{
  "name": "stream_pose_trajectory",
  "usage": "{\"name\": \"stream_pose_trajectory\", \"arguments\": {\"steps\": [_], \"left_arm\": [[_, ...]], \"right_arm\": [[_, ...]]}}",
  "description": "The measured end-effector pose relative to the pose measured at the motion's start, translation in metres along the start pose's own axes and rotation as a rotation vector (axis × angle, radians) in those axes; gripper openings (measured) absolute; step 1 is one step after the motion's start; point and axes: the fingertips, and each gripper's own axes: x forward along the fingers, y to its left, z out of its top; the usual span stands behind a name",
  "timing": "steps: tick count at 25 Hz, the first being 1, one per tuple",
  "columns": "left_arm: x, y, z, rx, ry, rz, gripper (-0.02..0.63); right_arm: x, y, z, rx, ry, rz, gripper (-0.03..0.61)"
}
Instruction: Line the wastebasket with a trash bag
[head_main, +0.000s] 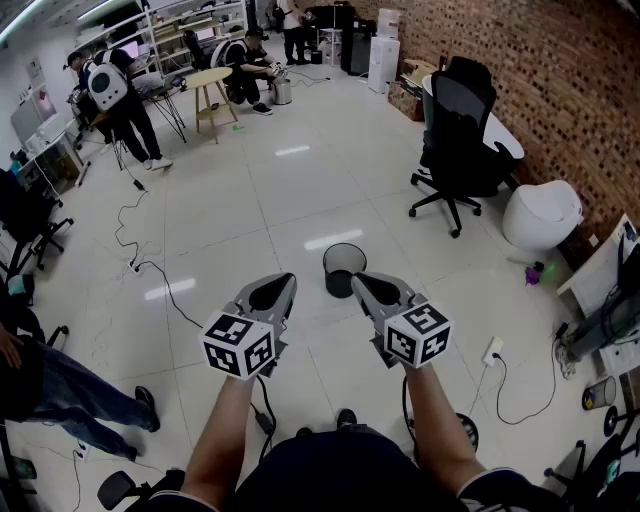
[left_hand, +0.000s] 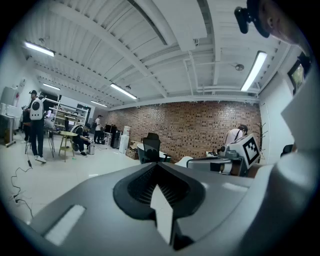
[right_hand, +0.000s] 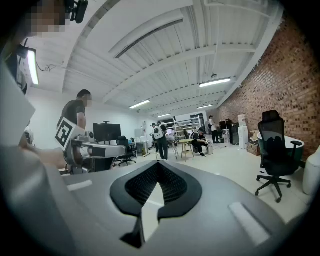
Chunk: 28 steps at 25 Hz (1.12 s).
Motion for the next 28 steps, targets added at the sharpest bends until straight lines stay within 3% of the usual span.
{"name": "stream_pose_trajectory", "arguments": {"steps": [18, 28], "left_arm": [[0.045, -0.004, -0.011, 0.005, 0.029, 0.068, 0.012], [0.066, 0.018, -0.014, -0.014, 0.031, 0.104, 0.012]], "right_arm": [[0.009, -0.050, -0.008, 0.002, 0.025, 0.078, 0.000], [0.036, -0.061, -0.019, -0.003, 0.073, 0.130, 0.000]]}}
